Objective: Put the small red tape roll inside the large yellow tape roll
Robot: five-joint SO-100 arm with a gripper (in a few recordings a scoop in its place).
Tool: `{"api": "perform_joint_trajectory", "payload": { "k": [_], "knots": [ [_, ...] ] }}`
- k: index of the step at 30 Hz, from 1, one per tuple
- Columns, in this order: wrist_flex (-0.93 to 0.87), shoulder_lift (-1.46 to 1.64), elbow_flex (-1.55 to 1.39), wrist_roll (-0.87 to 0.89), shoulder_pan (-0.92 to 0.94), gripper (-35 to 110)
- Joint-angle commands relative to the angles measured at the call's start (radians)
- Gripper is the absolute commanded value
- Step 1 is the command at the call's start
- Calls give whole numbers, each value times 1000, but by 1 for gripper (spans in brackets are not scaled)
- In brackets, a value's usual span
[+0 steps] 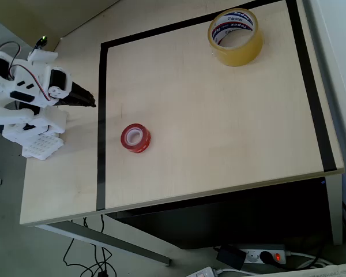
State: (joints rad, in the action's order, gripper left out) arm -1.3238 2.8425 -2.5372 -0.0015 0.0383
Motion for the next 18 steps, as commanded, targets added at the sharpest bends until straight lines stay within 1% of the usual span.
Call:
{"api": "perform_joint_trajectory", "payload": {
  "k": [1,7,8,11,12,14,16,17,18],
  "knots": [
    [20,-161,135,3,141,0],
    [37,-626,268,2,265,0],
    [37,-707,305,-23,272,0],
    [38,-890,396,-106,296,0],
    [40,-916,419,-149,295,0],
    [38,-973,451,-310,287,0],
    [18,-1000,485,-420,273,0],
    [14,-1003,494,-439,270,0],
    [6,-1008,500,-465,262,3]
  ]
}}
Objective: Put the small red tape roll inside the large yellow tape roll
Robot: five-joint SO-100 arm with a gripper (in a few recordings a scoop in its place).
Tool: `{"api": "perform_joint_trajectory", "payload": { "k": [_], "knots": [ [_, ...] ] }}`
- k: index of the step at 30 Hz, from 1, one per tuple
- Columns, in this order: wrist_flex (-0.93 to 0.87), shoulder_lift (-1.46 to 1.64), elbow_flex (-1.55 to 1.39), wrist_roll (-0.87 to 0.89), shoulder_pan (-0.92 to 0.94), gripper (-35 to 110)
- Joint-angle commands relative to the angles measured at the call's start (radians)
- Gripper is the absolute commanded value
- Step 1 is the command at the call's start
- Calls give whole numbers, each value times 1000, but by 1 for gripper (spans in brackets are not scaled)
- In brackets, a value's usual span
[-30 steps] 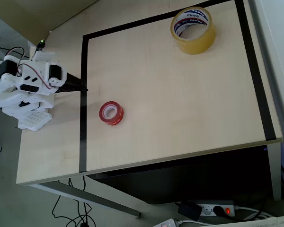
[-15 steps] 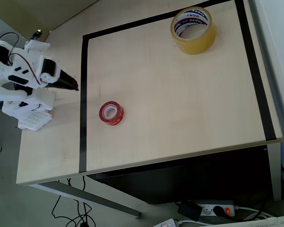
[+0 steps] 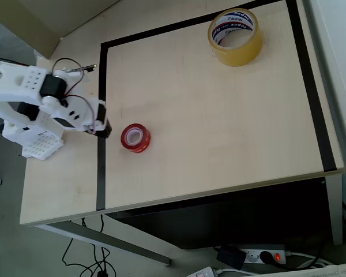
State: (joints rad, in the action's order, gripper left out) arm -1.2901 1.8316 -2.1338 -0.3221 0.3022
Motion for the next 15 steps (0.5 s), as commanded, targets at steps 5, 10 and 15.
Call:
{"api": "perform_joint_trajectory", "payload": {
  "k": [5,10,15],
  "knots": [
    [-58,25,120,-152,-32,22],
    [-89,31,147,-173,-40,25],
    [-92,9,144,-192,-23,28]
  ]
}}
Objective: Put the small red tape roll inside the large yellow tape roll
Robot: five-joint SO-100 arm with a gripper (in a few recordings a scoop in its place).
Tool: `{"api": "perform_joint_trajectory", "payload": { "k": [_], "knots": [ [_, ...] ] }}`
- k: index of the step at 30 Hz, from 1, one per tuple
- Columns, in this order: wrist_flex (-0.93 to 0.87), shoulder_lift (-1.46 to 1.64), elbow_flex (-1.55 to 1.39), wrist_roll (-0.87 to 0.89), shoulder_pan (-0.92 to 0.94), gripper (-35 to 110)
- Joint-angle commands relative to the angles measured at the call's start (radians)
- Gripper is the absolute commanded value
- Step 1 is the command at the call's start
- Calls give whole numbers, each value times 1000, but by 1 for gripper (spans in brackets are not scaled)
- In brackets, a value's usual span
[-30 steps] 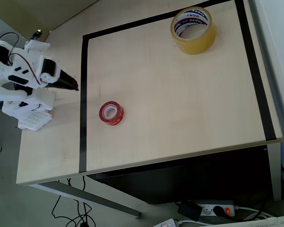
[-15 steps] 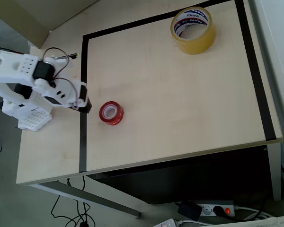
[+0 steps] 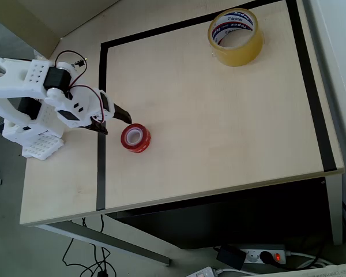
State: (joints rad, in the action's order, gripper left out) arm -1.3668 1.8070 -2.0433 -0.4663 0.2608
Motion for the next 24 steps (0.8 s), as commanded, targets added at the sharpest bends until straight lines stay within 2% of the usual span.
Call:
{"api": "perform_joint_trajectory", "payload": {
  "k": [1,11,24],
  "knots": [
    [-17,34,49,-54,28,28],
    [6,0,-34,-155,167,31],
    [95,-110,-84,-161,94,34]
  ]
}}
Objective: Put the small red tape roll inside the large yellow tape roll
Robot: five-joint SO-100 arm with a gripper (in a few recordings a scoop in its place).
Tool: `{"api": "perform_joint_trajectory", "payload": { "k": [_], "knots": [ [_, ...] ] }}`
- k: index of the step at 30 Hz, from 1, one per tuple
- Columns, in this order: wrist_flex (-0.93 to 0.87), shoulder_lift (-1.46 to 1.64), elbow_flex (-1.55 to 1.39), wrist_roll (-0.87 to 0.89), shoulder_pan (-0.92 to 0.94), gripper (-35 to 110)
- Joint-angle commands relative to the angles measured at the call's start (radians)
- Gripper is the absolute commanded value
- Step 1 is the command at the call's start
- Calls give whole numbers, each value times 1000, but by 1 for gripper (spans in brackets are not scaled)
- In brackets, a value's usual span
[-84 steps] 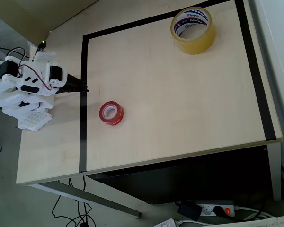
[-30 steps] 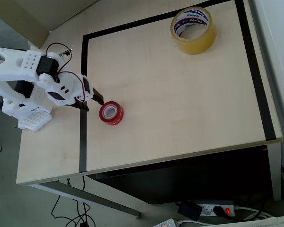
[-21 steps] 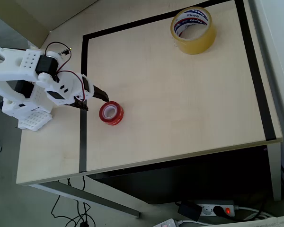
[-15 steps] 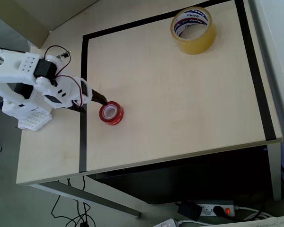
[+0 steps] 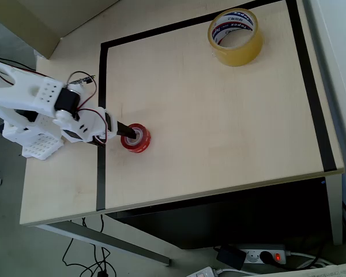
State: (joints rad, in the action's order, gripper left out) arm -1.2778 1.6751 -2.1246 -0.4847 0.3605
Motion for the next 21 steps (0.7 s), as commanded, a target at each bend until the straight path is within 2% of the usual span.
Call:
{"api": "perform_joint_trajectory", "payload": {
  "k": [1,7,8,10,11,21],
  "knots": [
    [11,12,0,-143,-6,34],
    [77,-77,-6,-147,2,28],
    [100,-92,-11,-147,3,23],
    [149,-123,-11,-141,12,3],
    [169,-138,-8,-135,15,0],
    [204,-61,71,-100,21,0]
  ]
}}
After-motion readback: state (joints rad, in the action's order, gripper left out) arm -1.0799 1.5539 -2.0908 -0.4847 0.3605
